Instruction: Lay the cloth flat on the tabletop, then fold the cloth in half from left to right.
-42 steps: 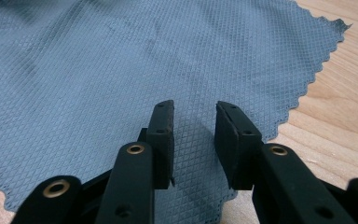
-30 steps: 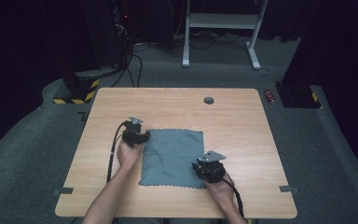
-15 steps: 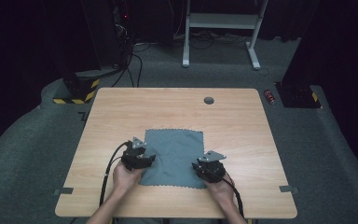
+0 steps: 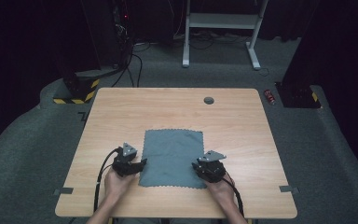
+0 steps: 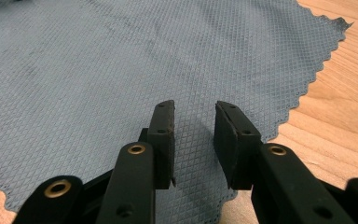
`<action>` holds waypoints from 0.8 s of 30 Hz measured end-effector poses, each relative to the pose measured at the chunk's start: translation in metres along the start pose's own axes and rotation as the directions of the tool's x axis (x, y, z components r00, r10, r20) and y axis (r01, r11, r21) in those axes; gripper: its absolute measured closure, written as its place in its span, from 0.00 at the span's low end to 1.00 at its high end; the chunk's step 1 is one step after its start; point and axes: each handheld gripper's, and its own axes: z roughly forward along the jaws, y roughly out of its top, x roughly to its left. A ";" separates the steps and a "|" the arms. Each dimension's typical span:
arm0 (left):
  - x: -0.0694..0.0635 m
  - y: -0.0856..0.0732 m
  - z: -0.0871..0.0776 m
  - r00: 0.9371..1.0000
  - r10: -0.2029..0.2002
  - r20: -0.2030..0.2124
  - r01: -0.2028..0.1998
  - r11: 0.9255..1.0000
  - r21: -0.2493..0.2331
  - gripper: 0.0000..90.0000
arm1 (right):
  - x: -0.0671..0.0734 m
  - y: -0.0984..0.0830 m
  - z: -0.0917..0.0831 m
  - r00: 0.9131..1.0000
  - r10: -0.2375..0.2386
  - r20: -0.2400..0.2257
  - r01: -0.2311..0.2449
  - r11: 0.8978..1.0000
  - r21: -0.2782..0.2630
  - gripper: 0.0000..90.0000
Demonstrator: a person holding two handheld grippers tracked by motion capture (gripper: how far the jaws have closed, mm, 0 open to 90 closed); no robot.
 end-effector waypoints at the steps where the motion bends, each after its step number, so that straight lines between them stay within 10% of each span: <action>1: 0.000 -0.001 0.000 1.000 -0.003 0.002 0.003 1.000 -0.008 0.50 | 0.000 0.000 0.000 1.000 -0.002 0.002 0.002 1.000 0.000 0.76; 11: 0.003 0.001 0.001 1.000 0.010 0.021 -0.010 1.000 -0.002 0.47 | 0.004 0.002 0.000 0.999 0.022 0.025 -0.022 1.000 0.008 0.66; 24: 0.018 0.032 0.010 0.995 -0.068 0.067 0.068 0.998 0.002 0.46 | 0.058 0.026 0.010 0.986 -0.070 -0.150 0.069 0.998 -0.010 0.74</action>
